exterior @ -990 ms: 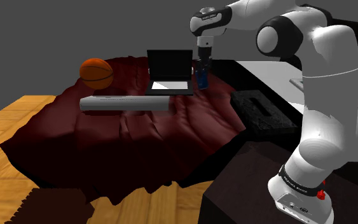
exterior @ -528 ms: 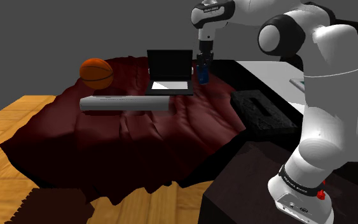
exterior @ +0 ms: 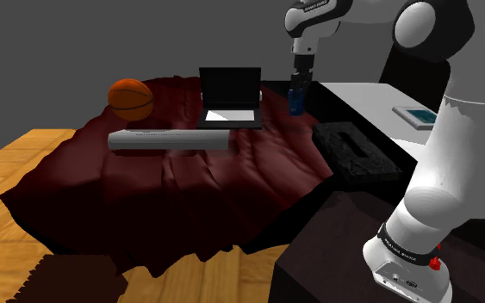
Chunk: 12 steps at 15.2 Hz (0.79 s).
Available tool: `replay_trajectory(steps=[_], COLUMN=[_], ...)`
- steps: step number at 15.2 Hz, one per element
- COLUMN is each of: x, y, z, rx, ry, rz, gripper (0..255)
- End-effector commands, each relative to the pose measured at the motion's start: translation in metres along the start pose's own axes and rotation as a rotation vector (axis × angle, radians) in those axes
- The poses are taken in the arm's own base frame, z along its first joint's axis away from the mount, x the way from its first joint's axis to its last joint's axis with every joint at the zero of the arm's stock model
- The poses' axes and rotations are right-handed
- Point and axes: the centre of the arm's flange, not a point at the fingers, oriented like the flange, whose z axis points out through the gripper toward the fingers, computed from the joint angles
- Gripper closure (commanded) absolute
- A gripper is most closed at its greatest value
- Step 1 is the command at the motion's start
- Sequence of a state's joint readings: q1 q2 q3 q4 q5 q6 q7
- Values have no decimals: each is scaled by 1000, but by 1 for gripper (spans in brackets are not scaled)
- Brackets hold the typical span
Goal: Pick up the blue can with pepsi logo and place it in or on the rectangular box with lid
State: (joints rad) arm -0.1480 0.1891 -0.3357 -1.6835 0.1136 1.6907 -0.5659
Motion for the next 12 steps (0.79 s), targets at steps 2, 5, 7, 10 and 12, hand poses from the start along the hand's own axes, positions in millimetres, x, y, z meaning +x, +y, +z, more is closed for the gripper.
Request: replay_trajectory(steps=[2,5,7,10,12], x=[-39,-77,-102,-140,-165], y=[10,21,29,40,47], z=[1,2,2,2,2], rx=[0,0,0,0,0], ry=[0,0,0,0,0], rz=[-1,-1,-1,-1,-1], gripper=[255,255,255,255,255])
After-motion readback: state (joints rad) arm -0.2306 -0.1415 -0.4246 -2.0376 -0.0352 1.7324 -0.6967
